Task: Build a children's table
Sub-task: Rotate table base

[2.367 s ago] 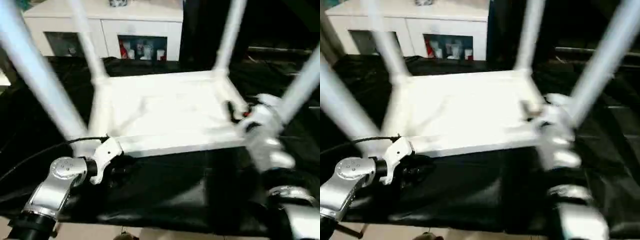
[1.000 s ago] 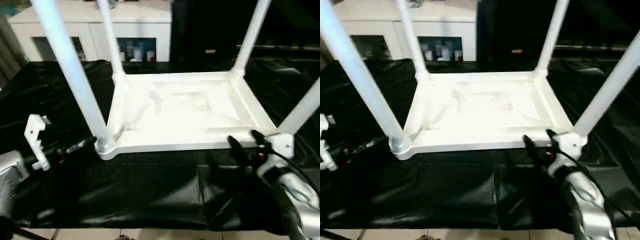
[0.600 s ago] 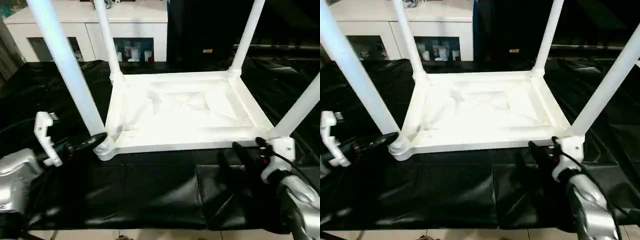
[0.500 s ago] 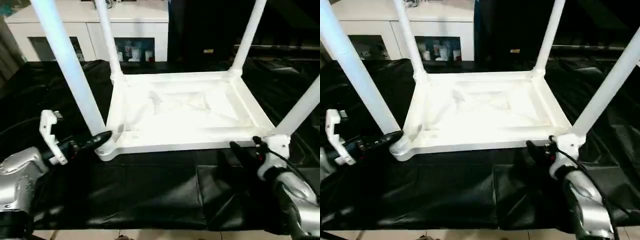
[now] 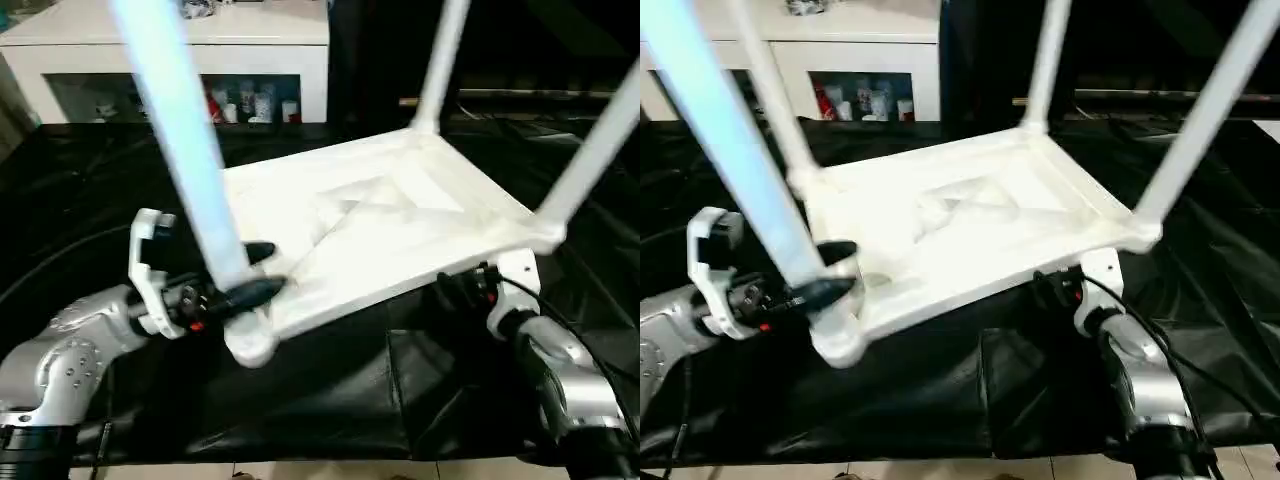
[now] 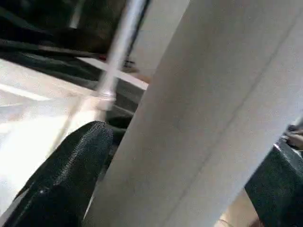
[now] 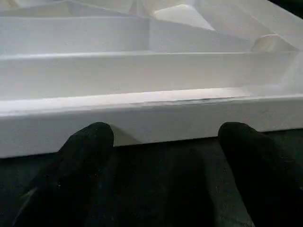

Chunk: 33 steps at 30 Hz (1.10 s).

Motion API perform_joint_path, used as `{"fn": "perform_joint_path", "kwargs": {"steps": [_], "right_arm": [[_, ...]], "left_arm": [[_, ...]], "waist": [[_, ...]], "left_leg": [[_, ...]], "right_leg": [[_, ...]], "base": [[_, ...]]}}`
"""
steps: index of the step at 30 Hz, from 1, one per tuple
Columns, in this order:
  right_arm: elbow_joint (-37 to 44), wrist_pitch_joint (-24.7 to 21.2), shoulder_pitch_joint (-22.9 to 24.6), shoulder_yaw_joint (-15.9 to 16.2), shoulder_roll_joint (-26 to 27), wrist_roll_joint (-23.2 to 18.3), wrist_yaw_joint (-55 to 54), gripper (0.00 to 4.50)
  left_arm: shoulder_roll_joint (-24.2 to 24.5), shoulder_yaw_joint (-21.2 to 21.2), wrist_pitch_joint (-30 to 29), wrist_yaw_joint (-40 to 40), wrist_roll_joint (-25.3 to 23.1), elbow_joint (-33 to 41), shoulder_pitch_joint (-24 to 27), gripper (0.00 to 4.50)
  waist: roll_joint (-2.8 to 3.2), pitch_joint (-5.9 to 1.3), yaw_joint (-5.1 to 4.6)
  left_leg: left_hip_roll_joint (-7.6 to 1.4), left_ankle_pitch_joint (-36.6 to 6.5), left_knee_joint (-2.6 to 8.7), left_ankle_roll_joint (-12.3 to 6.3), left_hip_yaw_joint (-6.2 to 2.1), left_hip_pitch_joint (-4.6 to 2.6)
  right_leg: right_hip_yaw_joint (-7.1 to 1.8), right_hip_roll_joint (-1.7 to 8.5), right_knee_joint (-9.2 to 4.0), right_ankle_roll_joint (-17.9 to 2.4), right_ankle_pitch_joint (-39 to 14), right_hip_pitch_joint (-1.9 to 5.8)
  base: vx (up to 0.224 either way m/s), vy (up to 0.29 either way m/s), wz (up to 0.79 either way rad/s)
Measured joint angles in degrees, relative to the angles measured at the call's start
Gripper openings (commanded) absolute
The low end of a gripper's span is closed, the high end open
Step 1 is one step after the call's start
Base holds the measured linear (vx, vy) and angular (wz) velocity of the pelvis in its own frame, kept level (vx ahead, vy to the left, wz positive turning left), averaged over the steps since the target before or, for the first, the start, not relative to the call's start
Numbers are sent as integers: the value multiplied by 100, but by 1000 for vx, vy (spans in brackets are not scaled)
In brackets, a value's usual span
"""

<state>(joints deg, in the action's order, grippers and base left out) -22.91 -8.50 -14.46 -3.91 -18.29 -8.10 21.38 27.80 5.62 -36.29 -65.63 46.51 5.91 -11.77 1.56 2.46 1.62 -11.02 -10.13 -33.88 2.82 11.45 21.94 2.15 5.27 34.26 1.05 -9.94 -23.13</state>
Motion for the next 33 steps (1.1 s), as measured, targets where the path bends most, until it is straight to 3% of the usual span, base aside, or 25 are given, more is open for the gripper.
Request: {"fn": "perform_joint_path", "kwargs": {"steps": [17, 28, 31, 33], "right_arm": [[-1036, 70, -1060, 520, 482, 250, 668, 404], [-1225, 180, -1255, 788, 747, 350, 984, 404], [-1278, 202, -1302, 844, 810, 368, 1006, 404], [-1450, 286, -1414, 854, 844, 419, 1023, 404]], "left_arm": [[-625, -734, -376, 139, 0, 101, -847, 446], [-1075, -1098, -411, 188, -6, 19, -1090, 446], [-1193, -1213, -244, 230, -152, -35, -1123, 446], [-1285, -1306, 115, 361, -517, -244, -1222, 446]], "waist": [[-51, 11, -16], [-69, 11, -81], [-72, 12, -84], [-72, 12, -82]], "left_leg": [[-1, 4, -9, 5, -1, -3], [-3, 4, -14, 5, -2, -2], [-3, 4, -16, 5, -2, -2], [-2, 4, -17, 5, -4, -2]], "right_leg": [[-1, -1, 20, -9, 7, -7], [-2, -4, 19, -9, 7, -10], [-2, -3, 20, -9, 7, -9], [0, -3, 20, -11, 8, -7]], "base": [[0, 0, 0], [0, 0, 0], [0, 0, 0], [0, 0, 0]]}}
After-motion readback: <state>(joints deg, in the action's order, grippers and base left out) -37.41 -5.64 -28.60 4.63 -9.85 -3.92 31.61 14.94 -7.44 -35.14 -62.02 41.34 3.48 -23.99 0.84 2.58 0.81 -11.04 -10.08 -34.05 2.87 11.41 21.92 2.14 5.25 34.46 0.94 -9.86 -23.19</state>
